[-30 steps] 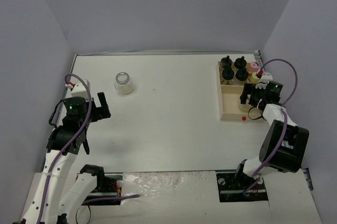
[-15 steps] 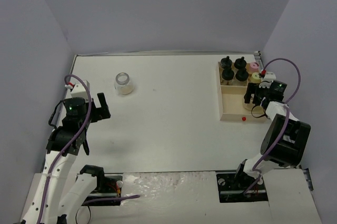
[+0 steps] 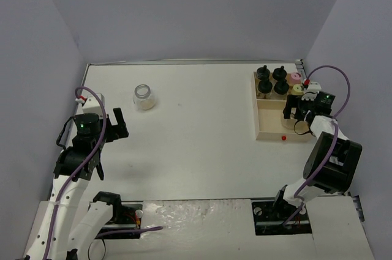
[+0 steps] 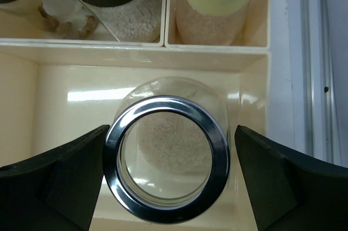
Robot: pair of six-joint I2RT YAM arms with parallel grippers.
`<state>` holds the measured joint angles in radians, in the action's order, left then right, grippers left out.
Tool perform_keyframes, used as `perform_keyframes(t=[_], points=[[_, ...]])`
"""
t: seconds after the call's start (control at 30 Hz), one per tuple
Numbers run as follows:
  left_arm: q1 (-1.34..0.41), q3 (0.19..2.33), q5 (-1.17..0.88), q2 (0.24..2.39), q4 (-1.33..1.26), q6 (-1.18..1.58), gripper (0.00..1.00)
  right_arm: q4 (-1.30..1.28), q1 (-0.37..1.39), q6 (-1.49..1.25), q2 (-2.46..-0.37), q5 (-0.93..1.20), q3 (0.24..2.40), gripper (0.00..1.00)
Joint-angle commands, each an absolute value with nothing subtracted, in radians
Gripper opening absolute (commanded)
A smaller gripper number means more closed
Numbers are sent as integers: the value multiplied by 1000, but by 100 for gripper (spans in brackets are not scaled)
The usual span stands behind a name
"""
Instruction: Organize the condiment bottles
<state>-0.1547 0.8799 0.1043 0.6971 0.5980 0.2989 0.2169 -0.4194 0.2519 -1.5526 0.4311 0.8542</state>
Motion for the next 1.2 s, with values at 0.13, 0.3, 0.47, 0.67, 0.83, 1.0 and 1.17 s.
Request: perform_keyframes(t=[0.13,0.3,0.47,0.67,0.83,1.0,1.17], points=[[-152,907,99,701,552,294,97,240,-426,180,-1350,449,929,100],[-152,902,80,718,547,295,97,225,-418,88,-1238,433,948,100],[-152,902,39,770,523,307,97,186,-378,-72,-1085,419,961,100],[-150,1050,-65,1003,523,345,97,119,-231,-223,-909,428,936,100],[-149,1210,-79,1236,495,341,97,103,-157,-292,-795,502,872,100],[-151,1391,-32,1454,494,436,97,76,-121,-331,-664,550,782,100],[-176,1499,58,1633,460,561,97,38,-48,-337,-595,531,752,100]])
